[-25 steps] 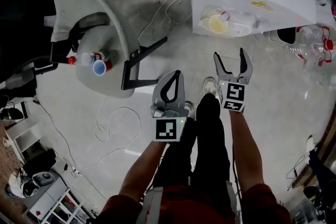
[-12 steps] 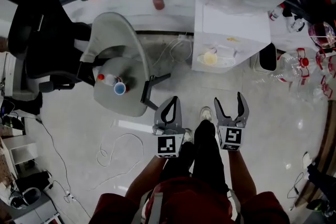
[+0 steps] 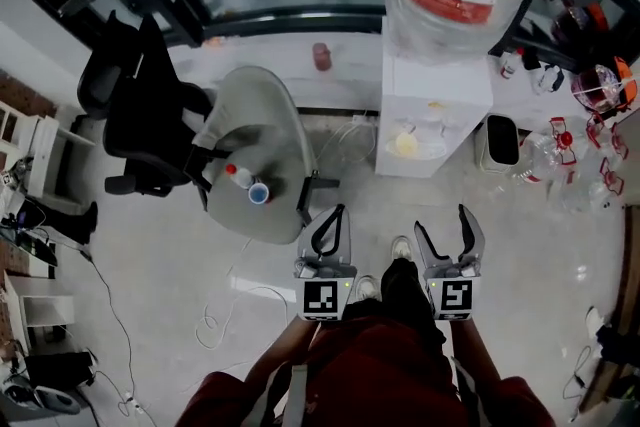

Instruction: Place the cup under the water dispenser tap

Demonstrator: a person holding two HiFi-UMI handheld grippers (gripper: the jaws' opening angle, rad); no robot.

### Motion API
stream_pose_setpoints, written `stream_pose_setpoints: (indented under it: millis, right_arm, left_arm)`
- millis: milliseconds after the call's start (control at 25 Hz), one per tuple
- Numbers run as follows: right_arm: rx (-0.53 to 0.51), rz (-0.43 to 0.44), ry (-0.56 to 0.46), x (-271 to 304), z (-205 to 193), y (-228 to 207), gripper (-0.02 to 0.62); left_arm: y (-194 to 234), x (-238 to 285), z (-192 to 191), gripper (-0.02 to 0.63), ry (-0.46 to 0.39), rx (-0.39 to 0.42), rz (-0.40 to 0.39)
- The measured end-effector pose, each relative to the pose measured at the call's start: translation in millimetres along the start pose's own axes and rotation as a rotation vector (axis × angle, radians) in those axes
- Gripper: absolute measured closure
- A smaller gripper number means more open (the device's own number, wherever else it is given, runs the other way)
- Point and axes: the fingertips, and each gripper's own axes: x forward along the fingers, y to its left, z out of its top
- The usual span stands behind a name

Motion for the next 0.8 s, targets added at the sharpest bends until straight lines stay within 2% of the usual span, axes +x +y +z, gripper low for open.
stream_pose_setpoints:
  millis: [240, 400, 520, 640, 800]
  right_arm:
    - [-0.048, -0.054, -0.127, -19.8, 71.3, -5.4, 0.250]
    - [-0.104, -0.098, -0.156, -26.4, 92.1, -16.0, 0.261]
    - [-0.081, -0.108, -0.216, -28.0, 116.7, -15.9, 0.268]
    - [-0.094, -0.118, -0.232, -31.5, 123.1, -20.5, 0.282]
    - [-0.111, -0.125, -0.230, -35.0, 125.6, -26.9, 0.342]
  left_arm:
    - [11.1, -24.1, 56.7, 0.600, -0.093, 0.061, 0.004]
    - [16.2, -28.9, 81.9, 0.601, -0.138, 0.049, 0.017]
    - [17.0, -30.1, 96.9, 0.601, -0.185, 0.076, 0.012]
    - [17.1, -32.6, 100.7, 0.601, -0.177, 0.073, 0.009]
    - [16.0, -32.5, 108.2, 0.601, -0.189, 0.071, 0.007]
